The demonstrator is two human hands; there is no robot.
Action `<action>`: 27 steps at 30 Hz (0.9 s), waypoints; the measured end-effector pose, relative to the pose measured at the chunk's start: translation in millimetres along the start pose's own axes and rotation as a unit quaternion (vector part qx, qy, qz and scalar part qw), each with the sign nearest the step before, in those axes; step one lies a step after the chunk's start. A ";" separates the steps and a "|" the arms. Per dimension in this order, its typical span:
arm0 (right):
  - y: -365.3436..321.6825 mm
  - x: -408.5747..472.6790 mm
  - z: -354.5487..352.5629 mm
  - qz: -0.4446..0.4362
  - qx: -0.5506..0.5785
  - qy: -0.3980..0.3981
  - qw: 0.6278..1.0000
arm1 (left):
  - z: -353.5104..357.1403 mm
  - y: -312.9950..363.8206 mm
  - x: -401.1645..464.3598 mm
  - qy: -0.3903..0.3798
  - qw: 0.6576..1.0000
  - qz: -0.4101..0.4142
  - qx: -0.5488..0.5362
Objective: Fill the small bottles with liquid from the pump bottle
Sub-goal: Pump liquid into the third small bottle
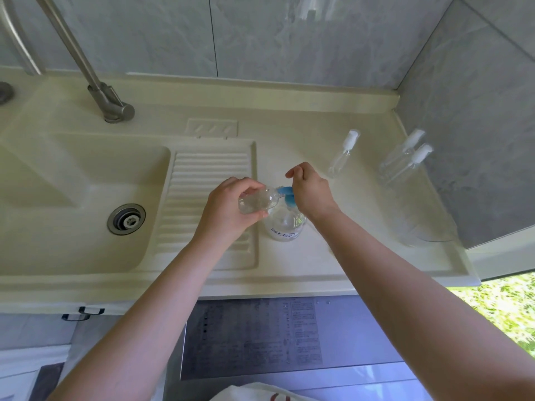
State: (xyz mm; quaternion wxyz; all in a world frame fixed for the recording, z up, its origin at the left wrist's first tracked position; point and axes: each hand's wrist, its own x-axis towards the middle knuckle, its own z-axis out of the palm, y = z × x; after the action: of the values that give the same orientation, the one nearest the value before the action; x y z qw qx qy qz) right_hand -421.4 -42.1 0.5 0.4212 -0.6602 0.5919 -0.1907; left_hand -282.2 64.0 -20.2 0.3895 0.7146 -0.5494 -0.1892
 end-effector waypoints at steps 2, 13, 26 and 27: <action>-0.6 0.5 -3.5 0.013 0.013 -0.020 1.000 | -0.7 0.4 -0.3 0.000 1.000 0.000 0.003; -1.1 0.9 -2.4 0.018 0.016 -0.033 0.999 | -1.7 2.4 -0.3 0.003 1.000 0.002 0.000; -4.5 2.0 -10.3 0.038 0.011 -0.066 0.997 | -3.7 0.6 2.4 0.012 1.000 0.008 -0.015; -3.7 2.7 -9.2 0.033 0.011 -0.060 0.998 | -3.7 0.5 2.4 0.013 1.000 0.008 -0.016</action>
State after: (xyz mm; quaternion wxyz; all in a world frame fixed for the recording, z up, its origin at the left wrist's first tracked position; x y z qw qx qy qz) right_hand -425.3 -47.9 8.0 0.4693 -0.6461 0.5846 -0.1432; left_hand -279.2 63.0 -17.1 0.4090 0.7063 -0.5471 -0.1858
